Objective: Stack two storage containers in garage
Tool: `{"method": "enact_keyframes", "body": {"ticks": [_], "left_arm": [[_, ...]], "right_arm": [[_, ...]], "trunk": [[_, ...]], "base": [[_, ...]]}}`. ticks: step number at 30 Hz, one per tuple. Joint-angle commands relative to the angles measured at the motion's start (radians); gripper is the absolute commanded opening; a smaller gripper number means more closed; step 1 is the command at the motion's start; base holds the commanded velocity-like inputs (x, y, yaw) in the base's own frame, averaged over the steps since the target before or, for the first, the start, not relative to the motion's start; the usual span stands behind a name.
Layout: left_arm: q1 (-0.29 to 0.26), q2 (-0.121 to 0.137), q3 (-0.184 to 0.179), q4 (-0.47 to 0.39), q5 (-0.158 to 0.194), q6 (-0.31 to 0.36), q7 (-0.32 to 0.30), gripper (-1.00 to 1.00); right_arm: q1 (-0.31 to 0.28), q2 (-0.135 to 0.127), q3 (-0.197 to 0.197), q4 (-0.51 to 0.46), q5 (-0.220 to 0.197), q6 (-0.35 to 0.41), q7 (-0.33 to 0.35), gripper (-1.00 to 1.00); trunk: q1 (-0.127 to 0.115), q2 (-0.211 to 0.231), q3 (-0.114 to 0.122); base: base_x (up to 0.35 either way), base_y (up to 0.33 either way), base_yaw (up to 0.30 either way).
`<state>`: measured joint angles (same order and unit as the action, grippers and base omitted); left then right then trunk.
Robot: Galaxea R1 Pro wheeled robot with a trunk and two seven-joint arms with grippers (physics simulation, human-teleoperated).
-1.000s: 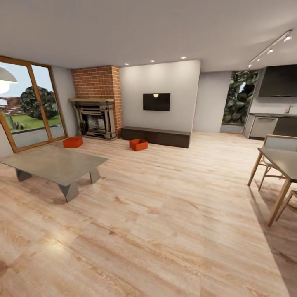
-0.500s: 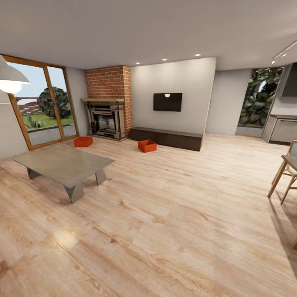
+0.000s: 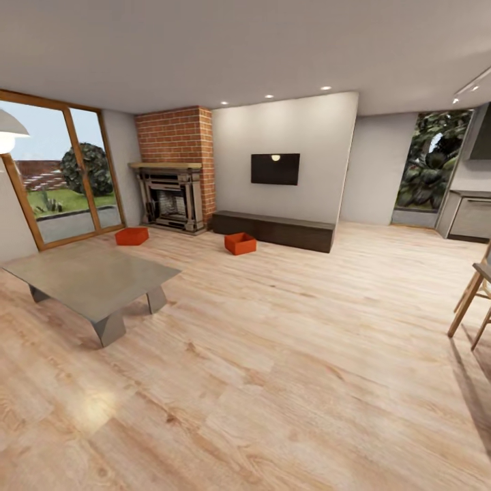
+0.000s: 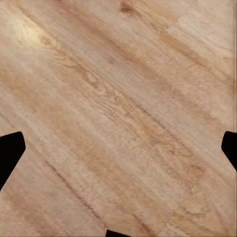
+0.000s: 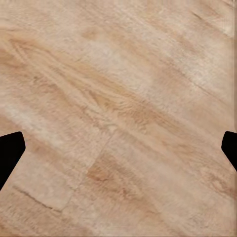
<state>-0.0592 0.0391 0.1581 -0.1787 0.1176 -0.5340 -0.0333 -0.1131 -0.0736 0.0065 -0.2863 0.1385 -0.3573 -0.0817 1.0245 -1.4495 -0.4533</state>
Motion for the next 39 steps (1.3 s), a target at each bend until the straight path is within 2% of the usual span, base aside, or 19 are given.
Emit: {"method": "enact_keyframes", "body": {"ticks": [1, 39], "left_arm": [[-0.001, 0.001, -0.002, 0.001, 0.01, -0.003, -0.003, 1.0], [-0.001, 0.002, -0.002, 0.001, 0.009, -0.003, -0.003, 1.0]], "right_arm": [[-0.001, 0.0, 0.001, 0.001, 0.01, -0.002, -0.007, 1.0], [0.0, 0.0, 0.0, 0.001, 0.01, -0.002, -0.007, 1.0]], "trunk": [[0.001, -0.001, -0.001], [0.001, -0.001, -0.001]], "base": [[0.321, -0.176, 0.0], [0.321, -0.172, 0.0]]}}
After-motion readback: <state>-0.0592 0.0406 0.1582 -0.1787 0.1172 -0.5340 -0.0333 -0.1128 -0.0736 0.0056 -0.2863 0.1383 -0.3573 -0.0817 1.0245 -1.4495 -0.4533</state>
